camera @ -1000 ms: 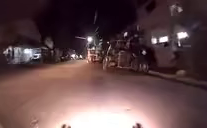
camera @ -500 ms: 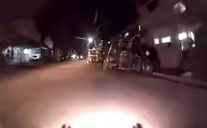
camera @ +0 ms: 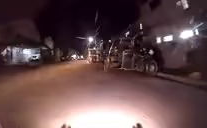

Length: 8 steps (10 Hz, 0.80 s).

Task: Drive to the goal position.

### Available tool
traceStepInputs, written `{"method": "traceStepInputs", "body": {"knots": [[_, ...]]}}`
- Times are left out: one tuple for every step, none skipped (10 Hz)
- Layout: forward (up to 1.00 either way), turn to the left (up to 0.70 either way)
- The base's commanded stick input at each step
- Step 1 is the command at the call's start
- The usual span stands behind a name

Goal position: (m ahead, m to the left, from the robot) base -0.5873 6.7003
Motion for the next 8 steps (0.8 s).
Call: {"method": "traceStepInputs", "body": {"knots": [[0.6, 0.01], [0.6, 0.0], [0.6, 0.0], [0.6, 0.0], [0.6, 0.0], [0.6, 0.0], [0.6, 0.0], [0.6, 0.0]]}}
